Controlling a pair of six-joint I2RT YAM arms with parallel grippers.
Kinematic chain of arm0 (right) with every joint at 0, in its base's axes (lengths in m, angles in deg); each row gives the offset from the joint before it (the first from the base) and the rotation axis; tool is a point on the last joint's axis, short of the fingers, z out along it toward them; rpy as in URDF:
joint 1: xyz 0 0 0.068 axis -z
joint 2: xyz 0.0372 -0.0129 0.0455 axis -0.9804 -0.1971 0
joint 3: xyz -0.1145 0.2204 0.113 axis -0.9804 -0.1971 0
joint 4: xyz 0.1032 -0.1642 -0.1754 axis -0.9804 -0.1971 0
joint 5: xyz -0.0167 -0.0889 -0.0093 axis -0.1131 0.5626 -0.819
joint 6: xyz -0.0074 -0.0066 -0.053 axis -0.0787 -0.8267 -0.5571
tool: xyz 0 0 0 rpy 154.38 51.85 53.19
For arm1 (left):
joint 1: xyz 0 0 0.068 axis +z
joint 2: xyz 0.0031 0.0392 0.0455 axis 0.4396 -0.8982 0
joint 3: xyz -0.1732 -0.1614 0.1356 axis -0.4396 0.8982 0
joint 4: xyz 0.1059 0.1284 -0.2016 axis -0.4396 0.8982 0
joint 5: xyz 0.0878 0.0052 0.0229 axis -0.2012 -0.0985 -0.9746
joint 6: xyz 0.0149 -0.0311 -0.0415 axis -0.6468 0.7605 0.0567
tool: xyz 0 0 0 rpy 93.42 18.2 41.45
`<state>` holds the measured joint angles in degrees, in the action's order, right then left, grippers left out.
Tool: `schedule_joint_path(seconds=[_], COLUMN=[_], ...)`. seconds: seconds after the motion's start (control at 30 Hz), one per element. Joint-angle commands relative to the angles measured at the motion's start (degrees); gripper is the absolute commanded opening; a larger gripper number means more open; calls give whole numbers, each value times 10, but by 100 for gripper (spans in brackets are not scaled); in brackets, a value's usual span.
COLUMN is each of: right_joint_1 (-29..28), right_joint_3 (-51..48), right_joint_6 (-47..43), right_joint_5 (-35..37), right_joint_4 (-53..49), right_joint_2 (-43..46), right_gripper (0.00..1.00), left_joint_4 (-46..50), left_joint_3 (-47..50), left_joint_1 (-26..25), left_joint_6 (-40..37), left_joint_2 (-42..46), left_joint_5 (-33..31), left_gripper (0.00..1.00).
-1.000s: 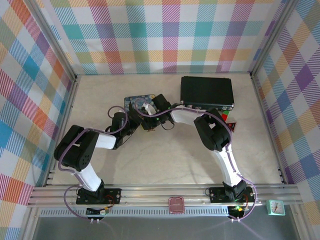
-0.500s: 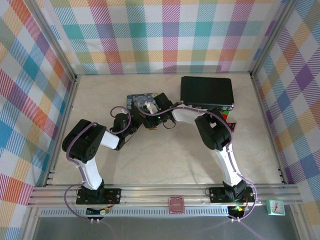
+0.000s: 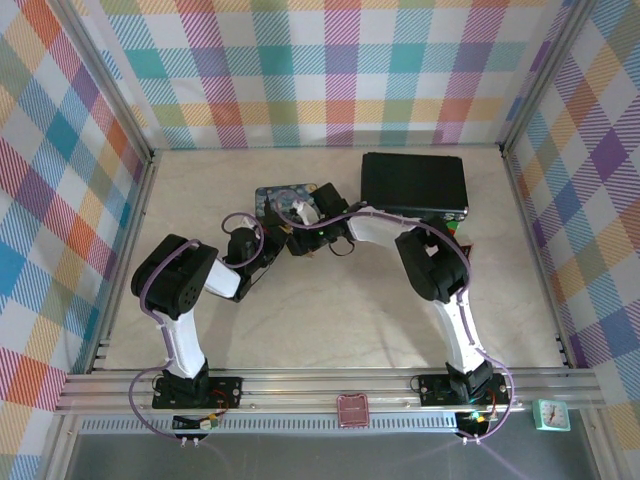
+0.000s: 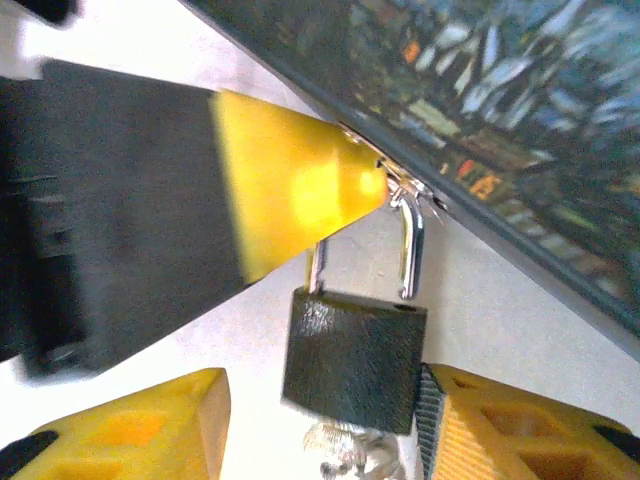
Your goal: Unlock a padlock with a key
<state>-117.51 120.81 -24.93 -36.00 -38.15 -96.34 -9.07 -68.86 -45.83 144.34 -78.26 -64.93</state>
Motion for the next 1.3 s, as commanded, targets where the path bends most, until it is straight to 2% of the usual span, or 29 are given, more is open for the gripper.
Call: schedule_joint_path(seconds=[0.0, 0.17, 0.23, 0.3, 0.5, 0.77, 0.93, 1.07, 1.13, 1.27], right_joint_1=[2, 35, 46, 51, 53, 54, 51, 23, -4, -16], right_joint_3=[-19, -16, -5, 20, 102, 125, 83, 26, 27, 42], right_joint_6=[25, 115, 140, 155, 176, 244, 297, 369, 375, 414], right_joint_5=[-11, 50, 83, 119, 199, 186, 201, 263, 305, 319], right_joint_4=[-36, -39, -23, -14, -16, 17, 36, 53, 40, 14], right_joint_2=[77, 114, 111, 92, 14, -50, -45, -22, -21, -35], right_gripper=[54, 58, 64, 69, 71, 70, 66, 62, 62, 60], left_joint_4=[15, 32, 40, 48, 65, 76, 26, -73, -124, -138], left_joint_3=[2, 3, 3, 2, -1, 5, 26, 57, 71, 80], left_joint_1=[4, 5, 5, 5, 5, 5, 4, -5, -13, -28], left_joint_6=[-7, -18, -21, -22, -25, -34, -10, 29, 49, 66], left_joint_2=[-21, -9, -4, 2, 17, 39, 25, -11, -29, -36], left_joint_5=[-7, -8, -10, -12, -19, -43, -71, -130, -168, -223], left_gripper=[0, 0, 0, 0, 0, 0, 0, 0, 0, 0])
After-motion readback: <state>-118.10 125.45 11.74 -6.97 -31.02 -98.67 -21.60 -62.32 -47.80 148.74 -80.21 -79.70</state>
